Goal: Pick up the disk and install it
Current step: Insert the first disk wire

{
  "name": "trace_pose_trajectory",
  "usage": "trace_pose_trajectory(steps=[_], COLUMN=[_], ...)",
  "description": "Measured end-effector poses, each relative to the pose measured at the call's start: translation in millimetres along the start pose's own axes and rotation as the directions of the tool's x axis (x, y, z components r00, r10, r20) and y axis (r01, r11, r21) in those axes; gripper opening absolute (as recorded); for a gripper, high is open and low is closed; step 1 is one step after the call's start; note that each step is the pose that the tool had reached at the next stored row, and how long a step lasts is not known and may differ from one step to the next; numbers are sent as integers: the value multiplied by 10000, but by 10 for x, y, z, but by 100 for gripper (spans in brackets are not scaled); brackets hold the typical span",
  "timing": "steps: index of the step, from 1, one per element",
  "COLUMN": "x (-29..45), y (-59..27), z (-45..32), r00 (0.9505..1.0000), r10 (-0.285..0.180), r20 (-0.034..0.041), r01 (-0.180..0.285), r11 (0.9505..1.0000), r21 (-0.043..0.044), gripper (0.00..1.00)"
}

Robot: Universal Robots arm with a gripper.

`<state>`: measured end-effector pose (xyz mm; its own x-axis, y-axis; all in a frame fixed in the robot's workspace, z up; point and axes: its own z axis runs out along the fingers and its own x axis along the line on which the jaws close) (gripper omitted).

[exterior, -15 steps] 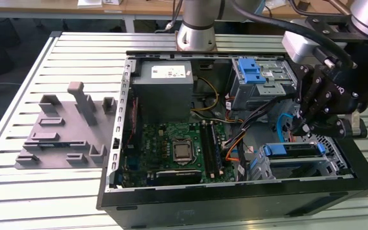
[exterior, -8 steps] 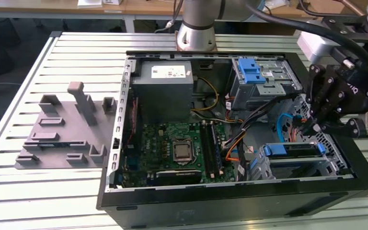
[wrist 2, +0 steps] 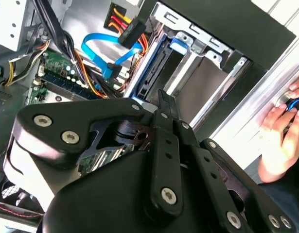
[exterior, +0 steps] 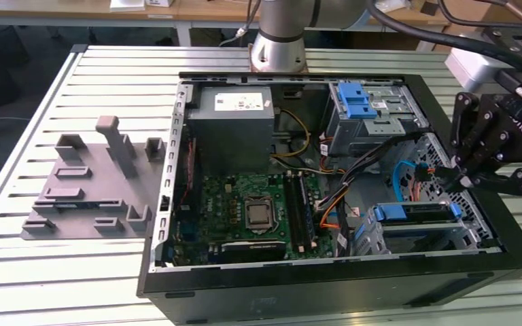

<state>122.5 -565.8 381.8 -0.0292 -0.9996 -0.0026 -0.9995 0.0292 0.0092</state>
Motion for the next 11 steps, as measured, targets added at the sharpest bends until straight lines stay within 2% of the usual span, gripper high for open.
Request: trace_pose_trajectory(steps=[7, 11], x=[-36, -112], y=[-52, -83], z=[19, 26], r00=[9996, 9996], r10=[269, 281], r20=[3, 2], r01=[-269, -281], r11=[9996, 9996], r21=[0, -21], gripper=[11, 11])
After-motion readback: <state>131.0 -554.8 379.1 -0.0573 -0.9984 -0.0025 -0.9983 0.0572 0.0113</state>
